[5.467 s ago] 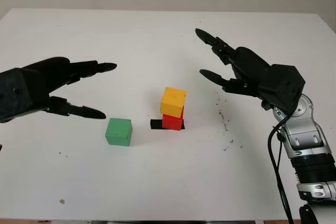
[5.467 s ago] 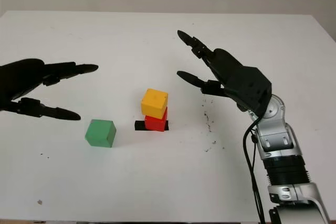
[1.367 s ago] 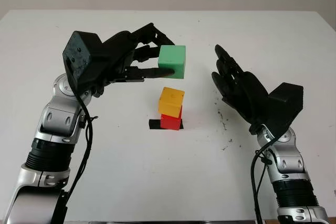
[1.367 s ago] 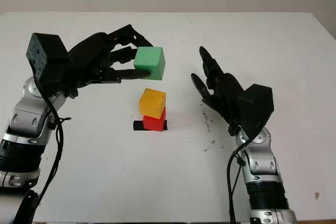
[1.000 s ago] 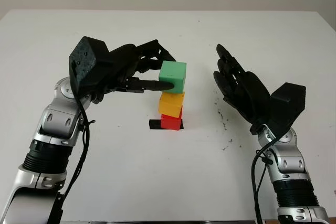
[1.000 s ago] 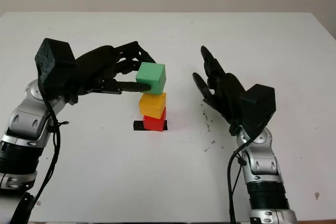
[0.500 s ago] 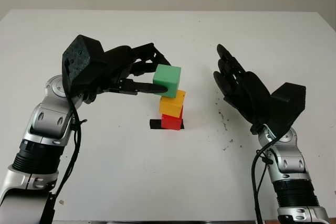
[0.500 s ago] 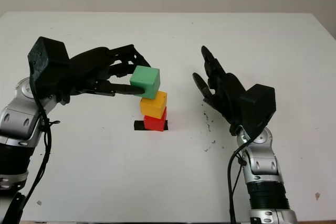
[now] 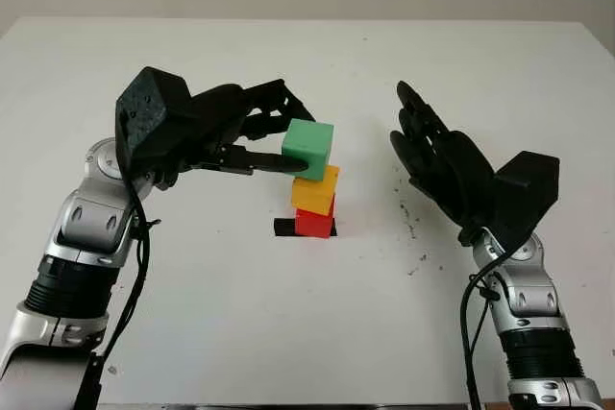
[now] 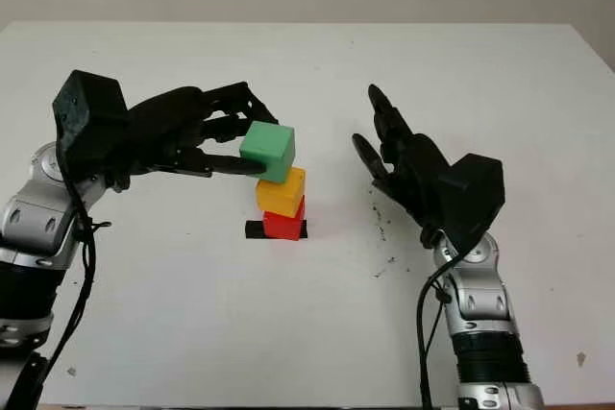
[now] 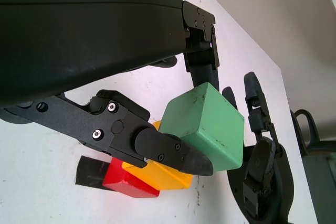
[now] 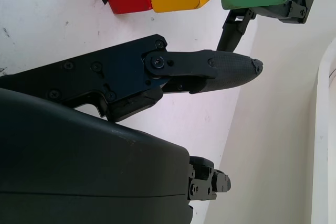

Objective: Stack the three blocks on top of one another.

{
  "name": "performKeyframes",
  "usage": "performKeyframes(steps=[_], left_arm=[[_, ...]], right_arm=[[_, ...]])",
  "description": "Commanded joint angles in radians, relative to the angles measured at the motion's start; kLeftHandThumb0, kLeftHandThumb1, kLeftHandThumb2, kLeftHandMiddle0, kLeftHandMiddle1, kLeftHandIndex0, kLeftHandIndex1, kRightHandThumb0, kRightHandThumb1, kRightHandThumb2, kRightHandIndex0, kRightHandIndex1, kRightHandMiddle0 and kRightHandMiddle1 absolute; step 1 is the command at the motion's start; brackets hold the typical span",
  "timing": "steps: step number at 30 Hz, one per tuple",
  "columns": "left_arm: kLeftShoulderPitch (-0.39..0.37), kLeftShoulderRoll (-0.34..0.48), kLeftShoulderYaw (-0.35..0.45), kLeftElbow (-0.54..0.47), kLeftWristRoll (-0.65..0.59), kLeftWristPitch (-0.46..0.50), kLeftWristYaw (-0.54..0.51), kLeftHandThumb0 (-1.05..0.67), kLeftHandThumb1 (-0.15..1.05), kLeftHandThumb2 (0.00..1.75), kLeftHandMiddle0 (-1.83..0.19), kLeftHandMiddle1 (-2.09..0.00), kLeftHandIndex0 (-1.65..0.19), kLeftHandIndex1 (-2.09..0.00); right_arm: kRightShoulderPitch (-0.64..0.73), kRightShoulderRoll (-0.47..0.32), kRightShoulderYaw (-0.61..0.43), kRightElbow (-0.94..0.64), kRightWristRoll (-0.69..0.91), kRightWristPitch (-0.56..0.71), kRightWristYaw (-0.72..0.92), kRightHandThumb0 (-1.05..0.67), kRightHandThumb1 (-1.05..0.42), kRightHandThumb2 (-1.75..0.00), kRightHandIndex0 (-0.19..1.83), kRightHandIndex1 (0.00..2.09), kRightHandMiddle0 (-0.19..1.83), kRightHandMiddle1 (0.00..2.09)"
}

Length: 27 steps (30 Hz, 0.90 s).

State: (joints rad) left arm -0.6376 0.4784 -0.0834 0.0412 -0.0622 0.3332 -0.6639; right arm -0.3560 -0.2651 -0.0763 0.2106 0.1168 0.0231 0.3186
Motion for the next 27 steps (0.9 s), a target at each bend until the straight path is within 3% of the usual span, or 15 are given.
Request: performKeyframes(steps=[1, 27], left_arm=[[-0.002, -0.005, -0.003, 0.006, -0.003, -0.013, -0.002, -0.44, 1.05, 0.3, -0.19, -0.19, -0.36, -1.81], [0.011, -0.02, -0.008, -0.009, 0.01, 0.026, 0.017, -0.43, 1.05, 0.26, -0.2, -0.19, -0.37, -1.84]], right_arm=[[0.004, -0.001, -0.007, -0.003, 0.005, 0.006, 0.0, -0.74, -1.05, -0.38, -0.14, 0.05, -0.07, 0.05], [0.003, -0.012, -0.001, -0.003, -0.029, -0.011, 0.0, -0.75, -1.05, -0.39, -0.13, 0.06, -0.05, 0.06]])
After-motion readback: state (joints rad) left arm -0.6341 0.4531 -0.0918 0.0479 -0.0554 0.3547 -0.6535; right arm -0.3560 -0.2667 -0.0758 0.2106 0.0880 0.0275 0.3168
